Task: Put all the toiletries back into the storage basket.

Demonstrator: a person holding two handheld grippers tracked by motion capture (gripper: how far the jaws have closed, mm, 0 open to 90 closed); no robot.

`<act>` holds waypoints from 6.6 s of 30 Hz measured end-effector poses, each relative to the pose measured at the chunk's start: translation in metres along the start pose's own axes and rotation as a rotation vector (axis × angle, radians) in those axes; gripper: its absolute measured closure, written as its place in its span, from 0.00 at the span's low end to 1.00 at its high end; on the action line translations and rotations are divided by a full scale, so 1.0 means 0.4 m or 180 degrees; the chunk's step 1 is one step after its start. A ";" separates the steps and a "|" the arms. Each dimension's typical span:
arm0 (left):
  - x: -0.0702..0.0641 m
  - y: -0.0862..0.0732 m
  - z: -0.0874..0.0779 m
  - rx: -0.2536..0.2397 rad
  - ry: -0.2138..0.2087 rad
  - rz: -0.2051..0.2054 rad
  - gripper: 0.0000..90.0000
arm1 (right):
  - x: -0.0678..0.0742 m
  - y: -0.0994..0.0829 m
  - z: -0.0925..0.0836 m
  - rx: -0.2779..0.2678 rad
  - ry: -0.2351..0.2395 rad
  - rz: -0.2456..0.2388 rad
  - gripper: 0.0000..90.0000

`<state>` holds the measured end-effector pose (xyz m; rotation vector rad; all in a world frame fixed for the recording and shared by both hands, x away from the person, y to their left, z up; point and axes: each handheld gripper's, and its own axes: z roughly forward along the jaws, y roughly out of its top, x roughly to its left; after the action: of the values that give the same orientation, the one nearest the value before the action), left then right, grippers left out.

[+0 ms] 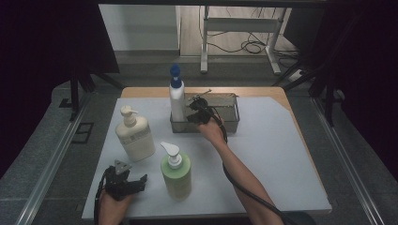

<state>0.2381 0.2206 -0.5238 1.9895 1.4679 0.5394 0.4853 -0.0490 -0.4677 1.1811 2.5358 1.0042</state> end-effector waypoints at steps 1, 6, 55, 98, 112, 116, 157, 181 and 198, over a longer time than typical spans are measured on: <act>0.000 0.000 0.000 0.0000 0.0000 0.0000 0.13 | 0.000 0.000 0.000 -0.0003 0.0004 0.0004 0.96; 0.000 0.000 0.000 0.0000 0.0002 0.0003 0.13 | 0.000 -0.003 -0.001 -0.0021 0.0019 0.0026 0.96; 0.000 -0.001 0.000 -0.0006 0.0003 0.0004 0.13 | 0.000 -0.078 -0.177 -0.0284 0.0183 -0.0569 0.33; 0.000 -0.001 0.000 -0.0003 0.0003 0.0005 0.13 | 0.079 -0.285 -0.278 -0.0562 0.0552 -0.0892 0.00; 0.000 0.000 0.000 -0.0003 0.0007 0.0006 0.13 | 0.091 -0.324 -0.292 -0.0556 0.0659 -0.0928 0.00; -0.001 0.000 0.000 -0.0002 0.0007 0.0006 0.13 | 0.102 -0.338 -0.298 -0.0512 0.0709 -0.0985 0.01; -0.001 0.000 0.000 -0.0001 0.0006 0.0005 0.13 | 0.255 -0.369 -0.328 -0.0433 0.1379 -0.1329 0.00; 0.000 0.000 0.000 -0.0001 0.0004 0.0006 0.13 | 0.319 -0.325 -0.315 -0.0587 0.1397 -0.1285 0.04; 0.000 0.000 0.000 -0.0002 0.0006 0.0006 0.13 | 0.356 -0.294 -0.295 -0.0635 0.1350 -0.1471 0.07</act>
<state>0.2379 0.2205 -0.5238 1.9907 1.4670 0.5425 0.2686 -0.0589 -0.4358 0.3211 2.7299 1.4446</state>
